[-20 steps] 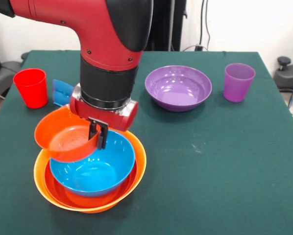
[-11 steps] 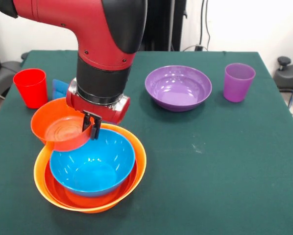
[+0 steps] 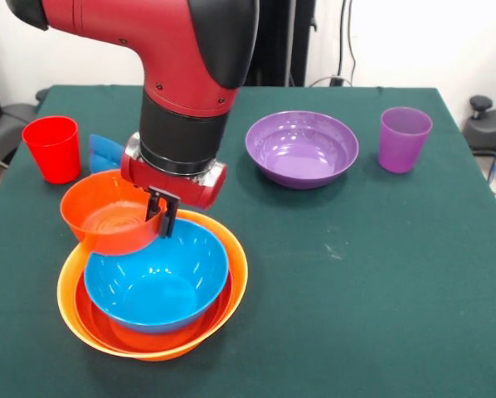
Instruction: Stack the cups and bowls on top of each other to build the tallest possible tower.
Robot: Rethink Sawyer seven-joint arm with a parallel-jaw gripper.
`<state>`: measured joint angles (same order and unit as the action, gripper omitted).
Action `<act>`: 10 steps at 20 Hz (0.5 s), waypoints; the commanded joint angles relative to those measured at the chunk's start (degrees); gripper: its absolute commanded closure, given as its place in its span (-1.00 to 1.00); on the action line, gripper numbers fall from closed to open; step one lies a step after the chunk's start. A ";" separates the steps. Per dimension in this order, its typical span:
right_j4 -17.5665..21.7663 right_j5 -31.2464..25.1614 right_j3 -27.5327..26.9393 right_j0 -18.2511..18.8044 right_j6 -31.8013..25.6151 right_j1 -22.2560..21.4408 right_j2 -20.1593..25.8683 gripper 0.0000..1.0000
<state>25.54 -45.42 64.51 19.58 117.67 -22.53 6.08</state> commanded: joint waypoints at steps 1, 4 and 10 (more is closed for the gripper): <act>-1.78 4.34 2.32 -2.93 8.23 1.23 0.99 1.00; -2.20 4.53 0.39 -3.62 8.50 2.38 0.47 1.00; -3.57 3.23 -3.13 -4.47 7.55 4.07 -0.71 1.00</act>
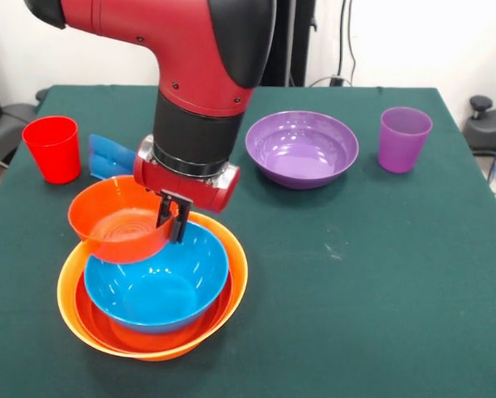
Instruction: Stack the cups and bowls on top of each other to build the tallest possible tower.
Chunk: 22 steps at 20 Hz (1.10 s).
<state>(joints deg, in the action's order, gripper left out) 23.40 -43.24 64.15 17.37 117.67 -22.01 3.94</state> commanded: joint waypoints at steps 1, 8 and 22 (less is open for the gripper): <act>-1.68 0.28 -3.76 -2.23 7.07 3.91 1.35 1.00; -3.45 -3.22 -9.11 -3.62 6.40 6.40 0.70 1.00; -6.81 -4.38 -12.10 -6.49 6.92 8.45 -2.24 1.00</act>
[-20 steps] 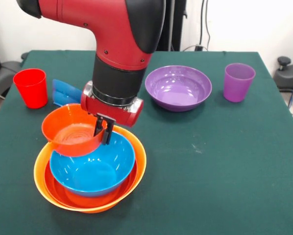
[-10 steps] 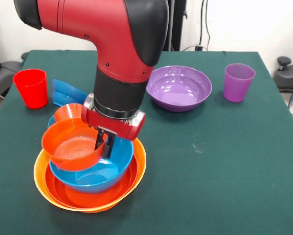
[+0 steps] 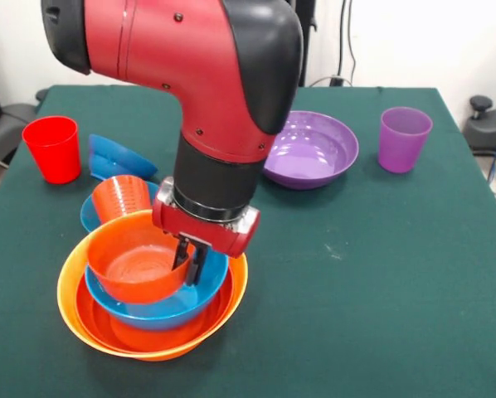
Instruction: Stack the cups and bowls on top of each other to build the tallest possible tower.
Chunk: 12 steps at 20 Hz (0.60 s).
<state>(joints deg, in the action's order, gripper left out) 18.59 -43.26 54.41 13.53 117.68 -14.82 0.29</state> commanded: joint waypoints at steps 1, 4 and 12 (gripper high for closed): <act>-2.34 -4.62 -2.51 -2.82 7.07 1.39 1.23 1.00; -3.31 -5.01 -2.58 -2.87 6.58 1.54 1.03 1.00; -5.69 -6.97 -1.76 -4.03 8.08 -0.15 -1.35 -1.00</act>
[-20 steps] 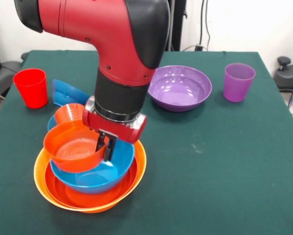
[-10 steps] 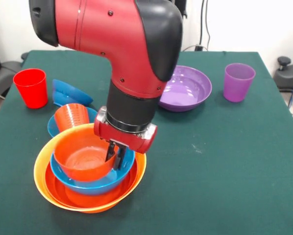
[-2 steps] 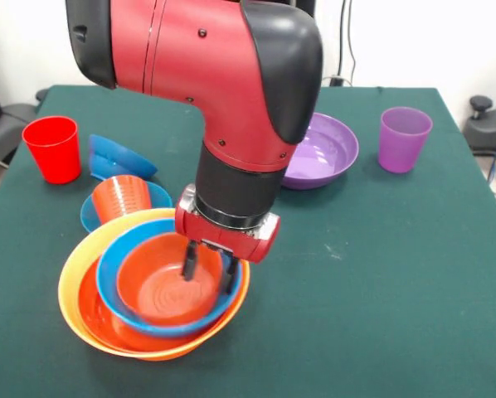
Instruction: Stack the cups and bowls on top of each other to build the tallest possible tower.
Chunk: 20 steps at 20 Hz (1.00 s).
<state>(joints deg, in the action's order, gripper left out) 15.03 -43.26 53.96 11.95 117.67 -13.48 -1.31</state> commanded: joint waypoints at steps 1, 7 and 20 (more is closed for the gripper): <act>-2.18 -8.43 -1.54 -3.12 8.90 -2.04 -0.91 -1.00; -3.50 -14.98 -1.17 -4.71 5.95 -5.93 -3.96 -1.00; -5.58 -15.78 2.91 -4.96 3.77 -9.32 -4.12 -1.00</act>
<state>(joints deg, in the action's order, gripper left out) 10.58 -54.75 53.98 7.94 117.68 -21.75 -8.13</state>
